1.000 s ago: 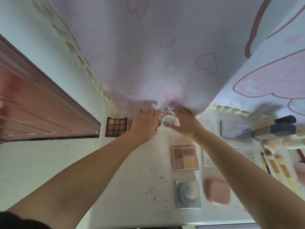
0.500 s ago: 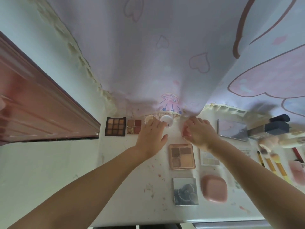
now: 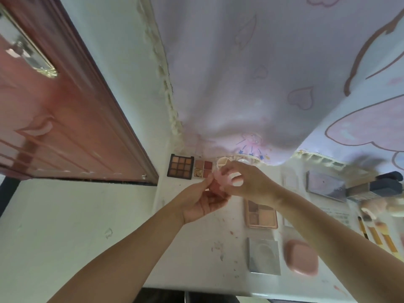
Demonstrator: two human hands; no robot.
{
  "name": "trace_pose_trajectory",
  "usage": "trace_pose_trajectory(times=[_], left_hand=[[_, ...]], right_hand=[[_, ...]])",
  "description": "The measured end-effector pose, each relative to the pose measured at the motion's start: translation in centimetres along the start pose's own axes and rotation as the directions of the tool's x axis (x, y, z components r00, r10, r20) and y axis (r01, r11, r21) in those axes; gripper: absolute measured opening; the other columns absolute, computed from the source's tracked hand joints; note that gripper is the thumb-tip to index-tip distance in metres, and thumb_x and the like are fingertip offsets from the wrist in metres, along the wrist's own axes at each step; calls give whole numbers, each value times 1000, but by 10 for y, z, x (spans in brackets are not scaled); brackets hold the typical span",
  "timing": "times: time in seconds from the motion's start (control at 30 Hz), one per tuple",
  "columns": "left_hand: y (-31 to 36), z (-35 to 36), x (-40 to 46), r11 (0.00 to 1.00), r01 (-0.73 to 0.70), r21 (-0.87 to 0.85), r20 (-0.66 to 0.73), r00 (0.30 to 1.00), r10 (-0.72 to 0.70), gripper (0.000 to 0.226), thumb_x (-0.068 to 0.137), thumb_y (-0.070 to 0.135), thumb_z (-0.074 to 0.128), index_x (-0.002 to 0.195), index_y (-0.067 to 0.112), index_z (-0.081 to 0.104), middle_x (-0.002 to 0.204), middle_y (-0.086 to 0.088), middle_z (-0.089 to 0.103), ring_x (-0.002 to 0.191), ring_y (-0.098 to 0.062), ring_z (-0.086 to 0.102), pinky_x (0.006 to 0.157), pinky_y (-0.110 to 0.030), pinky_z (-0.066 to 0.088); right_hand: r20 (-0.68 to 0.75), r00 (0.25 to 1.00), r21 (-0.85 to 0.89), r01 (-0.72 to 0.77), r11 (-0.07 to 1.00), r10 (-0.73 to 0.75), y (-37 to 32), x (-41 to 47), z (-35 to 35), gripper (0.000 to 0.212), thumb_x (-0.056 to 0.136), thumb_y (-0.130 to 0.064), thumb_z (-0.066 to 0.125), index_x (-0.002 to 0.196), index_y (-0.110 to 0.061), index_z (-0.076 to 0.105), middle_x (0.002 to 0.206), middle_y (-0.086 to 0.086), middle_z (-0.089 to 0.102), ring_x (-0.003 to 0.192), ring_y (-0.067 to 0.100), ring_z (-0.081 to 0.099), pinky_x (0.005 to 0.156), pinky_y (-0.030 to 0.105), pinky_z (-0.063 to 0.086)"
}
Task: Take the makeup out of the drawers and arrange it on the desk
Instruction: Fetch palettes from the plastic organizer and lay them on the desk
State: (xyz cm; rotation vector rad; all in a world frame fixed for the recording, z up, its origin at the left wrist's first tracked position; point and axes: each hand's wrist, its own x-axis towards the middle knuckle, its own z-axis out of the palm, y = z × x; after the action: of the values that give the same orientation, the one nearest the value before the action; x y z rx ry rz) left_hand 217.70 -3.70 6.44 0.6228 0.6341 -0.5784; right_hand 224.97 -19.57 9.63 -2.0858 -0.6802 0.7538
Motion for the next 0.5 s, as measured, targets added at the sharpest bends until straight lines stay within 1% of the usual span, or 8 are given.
trace_pose_trajectory(times=[0.03, 0.1, 0.17, 0.2, 0.27, 0.33, 0.43, 0.5], left_hand=[[2, -9, -5, 1000, 3, -11, -9, 1000, -3, 52, 88, 38, 58, 124, 1, 56, 105, -20, 63, 89, -28, 66, 87, -39, 55], [3, -28, -16, 999, 22, -41, -16, 1000, -22, 51, 91, 37, 56, 125, -1, 54, 106, -23, 62, 93, -31, 64, 90, -40, 53], [2, -47, -28, 997, 38, -65, -15, 999, -39, 45, 96, 32, 48, 124, -3, 53, 110, -27, 63, 95, -34, 65, 89, -40, 54], [1, -57, -33, 999, 32, -42, -26, 999, -33, 40, 98, 28, 45, 122, -3, 54, 110, -27, 64, 95, -34, 66, 87, -39, 55], [1, -74, -41, 999, -20, 35, -91, 996, 24, 32, 98, 20, 45, 119, -1, 57, 106, -22, 67, 91, -30, 68, 82, -36, 57], [4, -88, -44, 989, -88, 119, -194, 975, 110, 29, 97, 14, 49, 120, 0, 59, 99, -15, 69, 82, -21, 68, 75, -30, 58], [12, -104, -45, 943, -142, 299, -329, 913, 242, 26, 96, 10, 50, 119, 5, 61, 93, -7, 68, 76, -13, 65, 69, -22, 56], [14, -112, -42, 861, -143, 489, -384, 850, 360, 25, 95, 9, 52, 117, 6, 63, 92, -5, 68, 77, -13, 62, 70, -20, 52]], right_hand=[[35, 999, 41, -36, 998, 35, -6, 5, 3, 28, 82, -18, 71, 107, -18, 60, 107, -9, 62, 100, -6, 58, 83, 10, 48], [110, 987, 93, -124, 988, 113, -15, 17, 7, 23, 85, -21, 69, 106, -17, 64, 106, -8, 65, 99, -2, 61, 81, 10, 50], [172, 970, 175, -203, 963, 173, -21, 32, 12, 19, 89, -20, 64, 106, -12, 67, 101, -4, 68, 94, 8, 67, 77, 13, 53], [194, 963, 212, -227, 951, 187, -24, 41, 17, 20, 91, -17, 61, 107, -7, 67, 99, 0, 69, 90, 10, 69, 76, 17, 55], [198, 958, 205, -247, 947, 207, -27, 58, 30, 20, 95, -13, 55, 104, 1, 67, 91, 4, 70, 77, 5, 70, 72, 20, 58], [178, 960, 150, -245, 958, 217, -30, 75, 48, 19, 95, -12, 54, 95, 0, 68, 83, 5, 70, 67, 3, 68, 68, 22, 56], [153, 965, 62, -224, 972, 213, -36, 95, 72, 23, 95, -15, 54, 97, 3, 70, 84, 9, 71, 70, 10, 67, 67, 22, 55], [123, 972, 6, -203, 979, 201, -40, 103, 82, 23, 94, -17, 55, 96, 1, 70, 88, 10, 71, 72, 13, 66, 69, 22, 54]])
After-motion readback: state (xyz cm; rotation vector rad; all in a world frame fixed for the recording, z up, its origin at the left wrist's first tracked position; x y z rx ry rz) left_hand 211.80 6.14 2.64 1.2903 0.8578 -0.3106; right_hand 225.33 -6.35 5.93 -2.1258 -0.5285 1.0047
